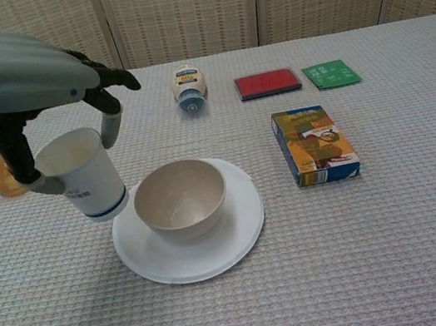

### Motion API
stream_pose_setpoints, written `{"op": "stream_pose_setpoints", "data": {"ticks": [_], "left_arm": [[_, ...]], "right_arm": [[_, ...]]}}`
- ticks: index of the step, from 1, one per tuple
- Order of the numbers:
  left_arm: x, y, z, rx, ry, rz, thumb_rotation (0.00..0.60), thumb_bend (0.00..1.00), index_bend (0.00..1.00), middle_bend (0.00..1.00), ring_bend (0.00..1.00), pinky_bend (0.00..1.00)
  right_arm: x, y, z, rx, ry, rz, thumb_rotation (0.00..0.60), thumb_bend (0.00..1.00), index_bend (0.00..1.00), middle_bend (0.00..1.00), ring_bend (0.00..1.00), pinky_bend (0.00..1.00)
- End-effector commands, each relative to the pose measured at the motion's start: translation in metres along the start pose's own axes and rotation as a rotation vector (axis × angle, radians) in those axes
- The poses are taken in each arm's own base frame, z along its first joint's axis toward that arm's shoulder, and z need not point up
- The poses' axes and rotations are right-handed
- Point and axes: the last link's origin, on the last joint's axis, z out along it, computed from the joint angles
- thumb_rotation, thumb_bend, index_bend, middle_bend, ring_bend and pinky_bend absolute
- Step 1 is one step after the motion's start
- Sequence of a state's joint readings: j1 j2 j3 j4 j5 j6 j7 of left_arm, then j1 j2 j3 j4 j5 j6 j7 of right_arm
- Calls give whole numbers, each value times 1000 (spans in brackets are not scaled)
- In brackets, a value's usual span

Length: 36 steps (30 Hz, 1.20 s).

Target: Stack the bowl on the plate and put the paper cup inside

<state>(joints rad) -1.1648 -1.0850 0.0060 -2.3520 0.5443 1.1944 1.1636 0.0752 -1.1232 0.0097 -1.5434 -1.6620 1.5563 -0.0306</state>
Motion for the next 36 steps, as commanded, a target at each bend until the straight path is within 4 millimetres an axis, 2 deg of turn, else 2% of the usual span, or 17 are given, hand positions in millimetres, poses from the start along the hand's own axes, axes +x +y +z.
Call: {"op": "stream_pose_setpoints", "data": {"ticks": [1,6,13,26,36], "left_arm": [[9,6,4,-9,16,0,600,231,456,0,0,57],[17,19,15,-35,26,-5,600,231,458,0,0,57],[16,40,41,-86,18,12,600,232,465,0,0,57],[12,52,67,-112,9,25,600,232,472,0,0,56],[5,53,84,-124,4,47,600,232,474,0,0,57]], "right_arm": [[0,0,0,1,0,1,600,131,75,0,0,0],[2,1,-1,-3,8,6,600,131,75,0,0,0],[7,5,-4,-9,21,21,600,131,75,0,0,0],[14,12,-8,-23,47,42,600,130,75,0,0,0],[15,14,-9,-32,49,45,600,130,75,0,0,0]]}}
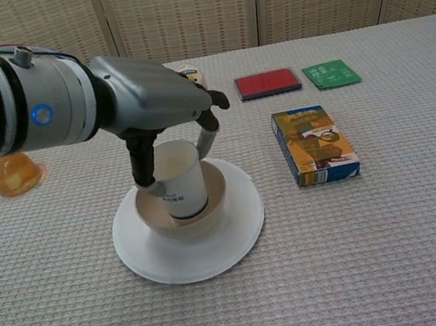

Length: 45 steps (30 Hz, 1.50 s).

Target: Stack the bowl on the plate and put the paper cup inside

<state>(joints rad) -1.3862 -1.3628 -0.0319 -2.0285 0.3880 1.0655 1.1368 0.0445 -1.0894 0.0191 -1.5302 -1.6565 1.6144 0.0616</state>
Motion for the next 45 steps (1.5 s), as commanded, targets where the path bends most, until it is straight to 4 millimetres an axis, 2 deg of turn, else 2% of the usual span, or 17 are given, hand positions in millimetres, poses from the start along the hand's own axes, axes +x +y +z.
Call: {"op": "stream_pose_setpoints", "data": {"ticks": [1,13,18,23,31,37,42,45], "left_arm": [[-2,1,4,-13,-2,4,600,232,474,0,0,56],[-13,4,8,-27,-15,21,600,231,469,0,0,56],[-15,6,10,-34,-16,13,600,232,435,0,0,56],[-16,10,10,-47,-5,14,600,232,309,0,0,57],[-14,13,8,-53,15,12,600,232,172,0,0,57],[-7,10,-8,-43,40,-10,600,232,149,0,0,57],[2,0,-38,-20,63,-61,600,232,145,0,0,57],[6,-13,-60,16,95,-87,600,231,137,0,0,56]], "right_arm": [[0,0,0,-2,-2,0,600,131,75,0,0,0],[0,0,-1,-1,-2,-3,600,131,75,0,0,0],[1,0,-1,-2,2,0,600,130,75,0,0,0],[2,1,-2,-3,11,2,600,131,75,0,0,0],[2,1,0,-1,13,7,600,130,75,0,0,0],[1,1,0,0,12,7,600,131,75,0,0,0],[0,-1,-1,3,12,3,600,131,75,0,0,0],[-1,-2,-1,5,11,-1,600,131,75,0,0,0]]}}
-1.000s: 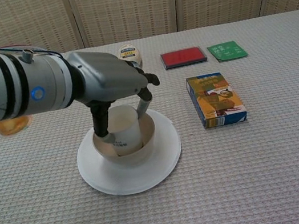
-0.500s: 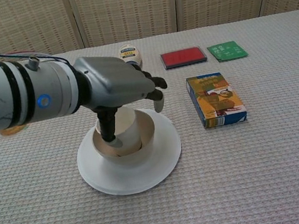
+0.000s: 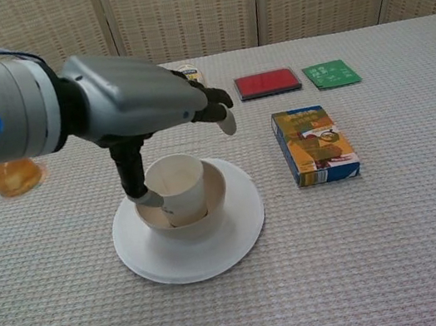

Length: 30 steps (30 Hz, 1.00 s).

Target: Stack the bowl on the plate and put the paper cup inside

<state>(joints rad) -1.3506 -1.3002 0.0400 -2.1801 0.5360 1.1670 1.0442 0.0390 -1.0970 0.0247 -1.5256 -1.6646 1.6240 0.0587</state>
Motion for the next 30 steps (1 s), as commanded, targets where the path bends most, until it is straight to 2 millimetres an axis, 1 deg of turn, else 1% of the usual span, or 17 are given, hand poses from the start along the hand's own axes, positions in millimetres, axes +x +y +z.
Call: {"op": "stream_pose_setpoints", "data": {"ticks": [1,4,6,7,10,13,16,18,22,26,30], "left_arm": [[8,-20,-32,61,50,-41,600,231,133,0,0,56],[5,-37,-56,113,80,-96,600,231,130,0,0,56],[-2,-50,-72,150,100,-151,600,231,129,0,0,56],[-9,-58,-82,170,110,-186,600,231,128,0,0,56],[-27,-74,-103,216,128,-254,600,231,124,0,0,56],[-53,-93,-127,269,157,-311,600,231,118,0,0,56],[-75,-106,-148,309,222,-282,600,231,116,0,0,57],[-87,-108,-161,333,267,-262,600,231,116,0,0,56],[-113,-106,-184,380,361,-275,600,231,116,0,0,56],[-140,-106,-199,437,410,-296,600,231,116,0,0,56],[-162,-109,-210,491,430,-293,600,231,116,0,0,56]], "right_arm": [[-1,-1,0,2,-3,-3,600,131,75,0,0,0],[-4,-4,0,6,-9,-11,600,131,75,0,0,0],[-6,-5,1,9,-16,-19,600,131,75,0,0,0],[-7,-7,1,11,-21,-24,600,131,75,0,0,0],[-10,-9,2,15,-30,-34,600,131,75,0,0,0],[-14,-12,3,19,-43,-44,600,131,75,0,0,0],[-16,-14,5,19,-52,-50,600,131,75,0,0,0],[-19,-14,7,18,-62,-55,600,131,75,0,0,0],[-25,-17,11,21,-92,-70,600,132,75,0,0,0],[-30,-19,12,13,-109,-85,600,133,75,0,0,0],[-31,-20,12,-3,-110,-94,600,134,75,0,0,0]]}}
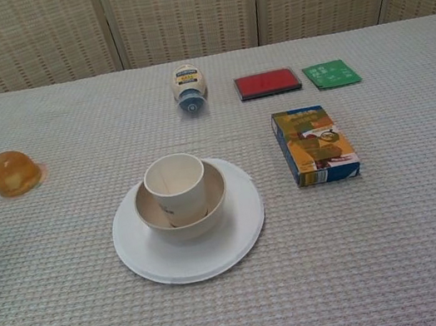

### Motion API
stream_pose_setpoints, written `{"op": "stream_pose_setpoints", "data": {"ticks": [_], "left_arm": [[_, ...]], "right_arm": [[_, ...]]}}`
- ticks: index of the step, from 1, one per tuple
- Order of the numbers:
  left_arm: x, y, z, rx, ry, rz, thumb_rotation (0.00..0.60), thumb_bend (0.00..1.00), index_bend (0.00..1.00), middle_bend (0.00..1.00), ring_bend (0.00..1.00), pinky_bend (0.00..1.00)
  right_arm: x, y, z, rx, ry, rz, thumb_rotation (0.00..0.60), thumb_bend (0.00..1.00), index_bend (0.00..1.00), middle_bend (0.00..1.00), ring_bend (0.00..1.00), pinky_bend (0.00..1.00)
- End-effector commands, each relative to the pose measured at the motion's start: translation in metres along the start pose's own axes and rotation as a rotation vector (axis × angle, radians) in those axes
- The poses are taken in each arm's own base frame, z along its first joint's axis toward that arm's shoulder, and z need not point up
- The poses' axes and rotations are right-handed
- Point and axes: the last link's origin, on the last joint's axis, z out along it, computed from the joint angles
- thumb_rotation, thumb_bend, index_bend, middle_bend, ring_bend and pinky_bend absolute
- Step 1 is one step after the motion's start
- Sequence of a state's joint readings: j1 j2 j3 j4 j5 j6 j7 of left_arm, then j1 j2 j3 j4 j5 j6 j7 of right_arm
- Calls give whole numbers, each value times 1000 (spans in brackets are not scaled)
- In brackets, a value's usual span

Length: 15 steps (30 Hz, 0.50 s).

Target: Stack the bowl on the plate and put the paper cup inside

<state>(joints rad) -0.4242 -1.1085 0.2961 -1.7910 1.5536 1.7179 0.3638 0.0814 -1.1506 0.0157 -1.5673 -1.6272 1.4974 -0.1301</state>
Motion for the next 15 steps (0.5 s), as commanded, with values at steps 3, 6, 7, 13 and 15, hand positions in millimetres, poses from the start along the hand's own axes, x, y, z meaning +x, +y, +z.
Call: {"op": "stream_pose_setpoints", "data": {"ticks": [3,6,7,13,15], "left_arm": [[-21,-17,-22,52,49,-21,600,232,116,0,0,57],[-28,-24,-30,73,46,-32,600,231,116,0,0,56],[-30,-26,-33,81,45,-38,600,231,116,0,0,56],[-39,-33,-43,85,54,-70,600,231,116,0,0,57],[-40,-34,-44,76,39,-81,600,231,116,0,0,56]], "right_arm": [[-3,-4,1,-10,-6,-6,600,133,75,0,0,0],[-7,-8,2,-5,-21,-16,600,134,75,0,0,0],[-9,-9,3,-2,-28,-20,600,134,75,0,0,0],[-14,-13,9,0,-46,-27,600,134,75,0,0,0],[-14,-13,11,-1,-50,-27,600,134,75,0,0,0]]}}
